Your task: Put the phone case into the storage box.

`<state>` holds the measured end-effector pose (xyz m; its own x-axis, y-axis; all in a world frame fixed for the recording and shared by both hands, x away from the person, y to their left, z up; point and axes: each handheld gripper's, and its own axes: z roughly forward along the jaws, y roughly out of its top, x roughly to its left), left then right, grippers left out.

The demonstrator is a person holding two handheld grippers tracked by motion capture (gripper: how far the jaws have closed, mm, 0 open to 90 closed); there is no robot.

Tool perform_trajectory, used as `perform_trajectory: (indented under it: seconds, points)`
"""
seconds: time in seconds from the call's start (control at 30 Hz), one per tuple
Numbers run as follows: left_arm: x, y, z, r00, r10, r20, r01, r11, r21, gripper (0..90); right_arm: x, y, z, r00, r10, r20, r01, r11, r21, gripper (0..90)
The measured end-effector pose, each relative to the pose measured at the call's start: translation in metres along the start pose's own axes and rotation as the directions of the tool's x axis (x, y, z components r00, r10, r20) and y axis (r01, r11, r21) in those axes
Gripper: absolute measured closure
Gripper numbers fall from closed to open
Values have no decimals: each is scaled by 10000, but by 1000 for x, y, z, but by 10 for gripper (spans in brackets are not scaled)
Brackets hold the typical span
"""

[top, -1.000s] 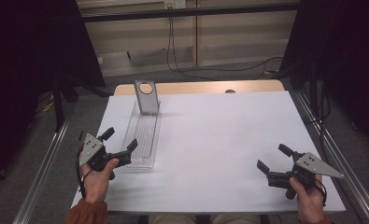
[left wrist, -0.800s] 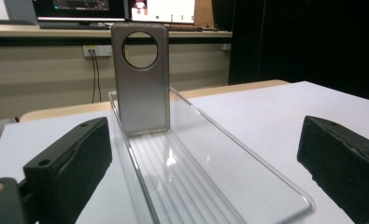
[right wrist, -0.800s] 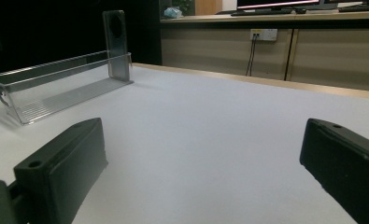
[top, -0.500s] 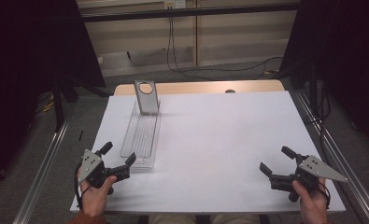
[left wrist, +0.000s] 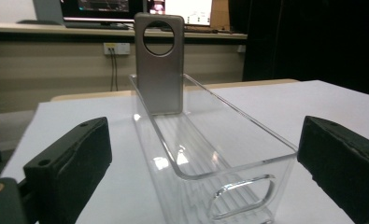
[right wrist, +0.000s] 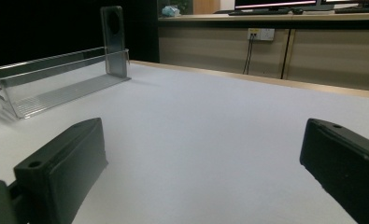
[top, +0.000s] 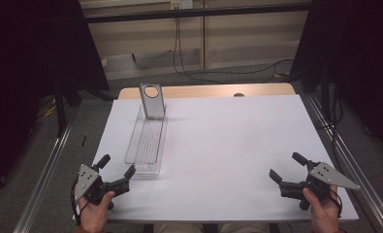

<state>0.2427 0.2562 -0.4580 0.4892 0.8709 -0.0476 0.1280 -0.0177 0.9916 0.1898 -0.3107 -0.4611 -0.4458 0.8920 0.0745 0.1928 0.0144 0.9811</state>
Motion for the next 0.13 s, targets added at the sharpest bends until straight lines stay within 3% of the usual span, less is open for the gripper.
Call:
perform_trajectory:
  seconds: [0.13]
  points:
    - [0,1,-2,9996,-280,-49,280,9996,-5,31,-1,0,2,10000,-11,36,11,10000,-29,0]
